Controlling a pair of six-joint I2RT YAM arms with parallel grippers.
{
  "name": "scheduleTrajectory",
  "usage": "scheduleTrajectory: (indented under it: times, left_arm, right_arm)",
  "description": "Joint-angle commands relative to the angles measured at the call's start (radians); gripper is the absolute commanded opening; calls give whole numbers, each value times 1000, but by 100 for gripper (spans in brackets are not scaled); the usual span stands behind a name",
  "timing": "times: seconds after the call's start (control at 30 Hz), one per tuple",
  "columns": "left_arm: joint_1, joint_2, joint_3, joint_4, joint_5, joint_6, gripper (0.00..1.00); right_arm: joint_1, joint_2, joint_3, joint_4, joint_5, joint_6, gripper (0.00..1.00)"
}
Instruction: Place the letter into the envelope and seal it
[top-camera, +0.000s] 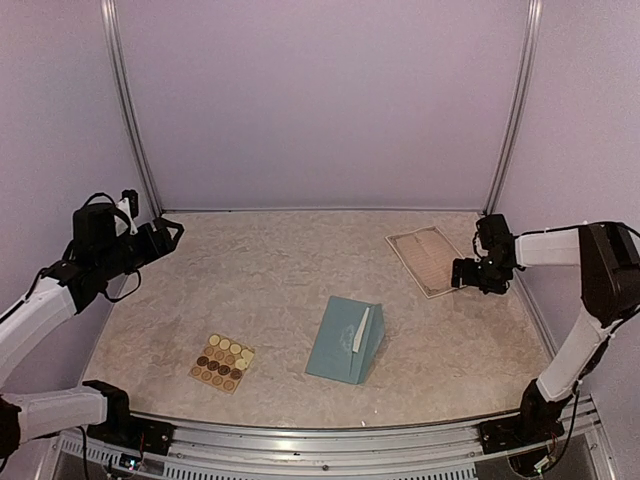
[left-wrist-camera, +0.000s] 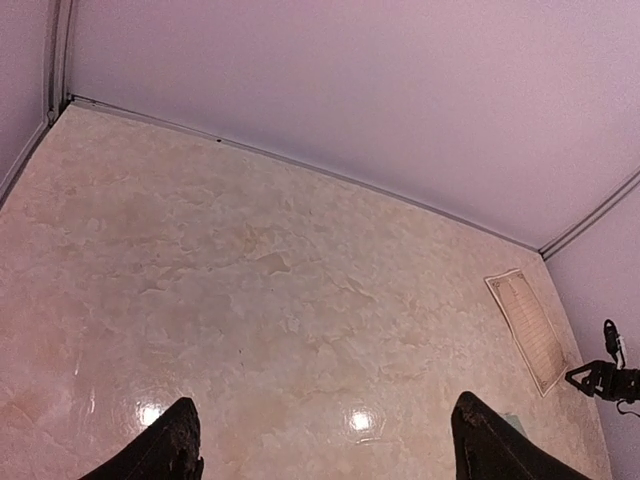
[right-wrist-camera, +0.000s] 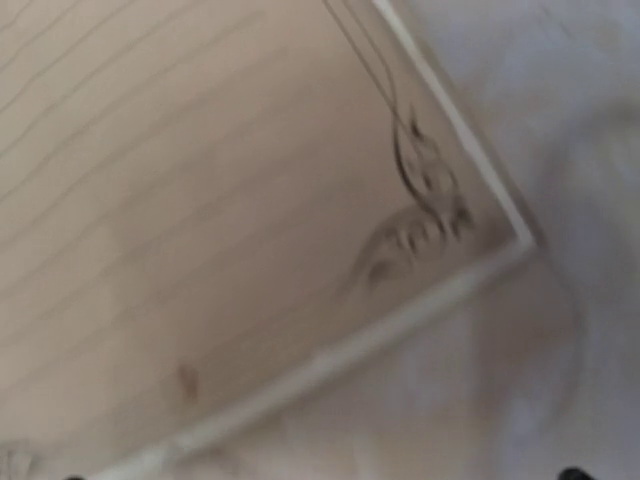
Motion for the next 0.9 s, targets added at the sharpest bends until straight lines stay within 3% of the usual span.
scheduleTrajectory:
  times: [0.0, 0.3, 0.67, 0.87]
  left_arm:
    - [12, -6, -24, 25, 11, 9, 82]
    - [12, 7, -19, 20, 19, 15, 82]
    - [12, 12, -20, 23, 40, 13, 82]
    - [12, 13, -21, 28, 46, 12, 82]
  right_arm:
    - [-21, 93, 94, 46, 0, -56, 99]
    - [-50, 229, 235, 32, 20, -97, 100]
    - [-61, 287, 249, 21, -19, -105, 98]
    - [-62, 300, 232, 28, -27, -96, 89]
